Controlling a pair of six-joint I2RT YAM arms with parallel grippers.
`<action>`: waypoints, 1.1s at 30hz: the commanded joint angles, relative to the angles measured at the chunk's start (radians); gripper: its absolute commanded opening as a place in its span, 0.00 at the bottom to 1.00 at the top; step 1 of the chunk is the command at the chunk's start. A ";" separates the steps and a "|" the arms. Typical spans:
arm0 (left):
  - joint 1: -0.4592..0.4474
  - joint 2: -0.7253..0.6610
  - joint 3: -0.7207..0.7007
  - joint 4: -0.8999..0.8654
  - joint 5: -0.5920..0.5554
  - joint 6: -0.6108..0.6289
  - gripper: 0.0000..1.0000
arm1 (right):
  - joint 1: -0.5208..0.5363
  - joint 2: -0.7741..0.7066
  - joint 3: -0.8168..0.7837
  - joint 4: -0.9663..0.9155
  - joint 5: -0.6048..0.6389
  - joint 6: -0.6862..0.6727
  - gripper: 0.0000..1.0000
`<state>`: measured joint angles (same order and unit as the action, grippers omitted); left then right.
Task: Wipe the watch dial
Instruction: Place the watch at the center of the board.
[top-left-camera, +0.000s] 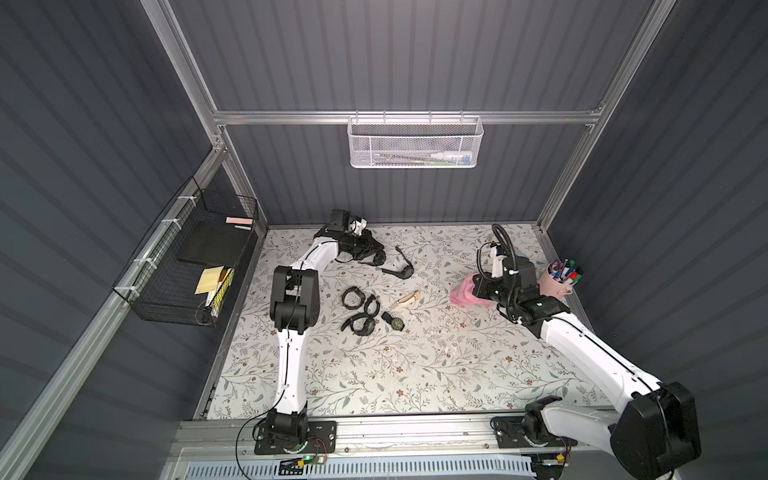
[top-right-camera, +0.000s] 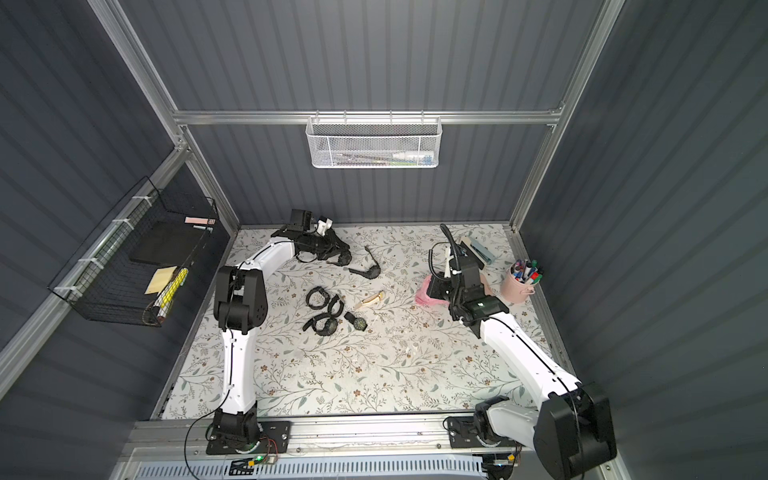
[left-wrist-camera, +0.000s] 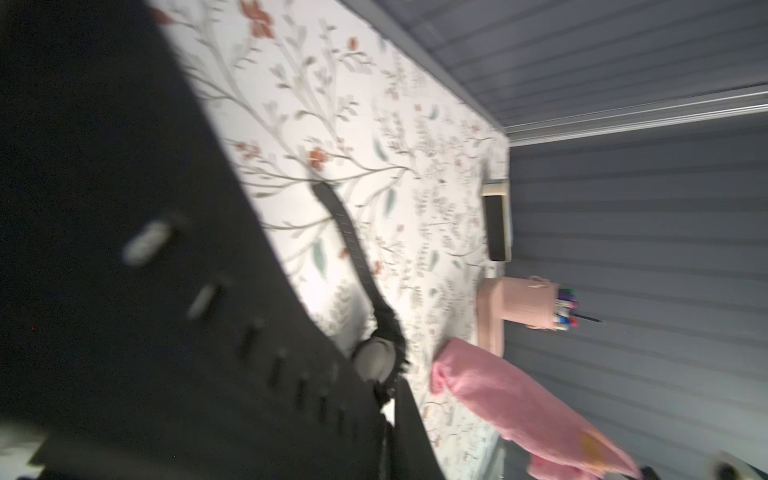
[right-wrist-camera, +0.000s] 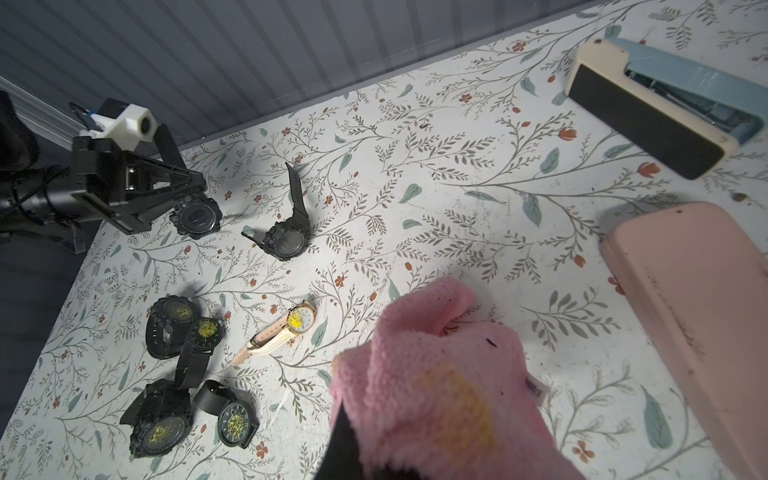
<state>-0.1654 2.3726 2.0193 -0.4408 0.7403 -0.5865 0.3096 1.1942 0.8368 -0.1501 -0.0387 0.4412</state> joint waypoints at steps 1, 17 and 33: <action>-0.010 0.074 0.146 -0.269 -0.126 0.162 0.00 | -0.007 0.013 -0.004 0.006 -0.014 -0.009 0.00; 0.014 0.199 0.276 -0.387 -0.249 0.185 0.00 | -0.032 0.095 -0.022 0.046 -0.067 0.023 0.00; 0.014 0.074 0.232 -0.296 -0.302 0.133 0.64 | -0.033 0.130 -0.016 -0.015 -0.089 0.039 0.00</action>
<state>-0.1596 2.5324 2.2745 -0.7509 0.4713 -0.4492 0.2810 1.3251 0.8204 -0.1467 -0.1173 0.4667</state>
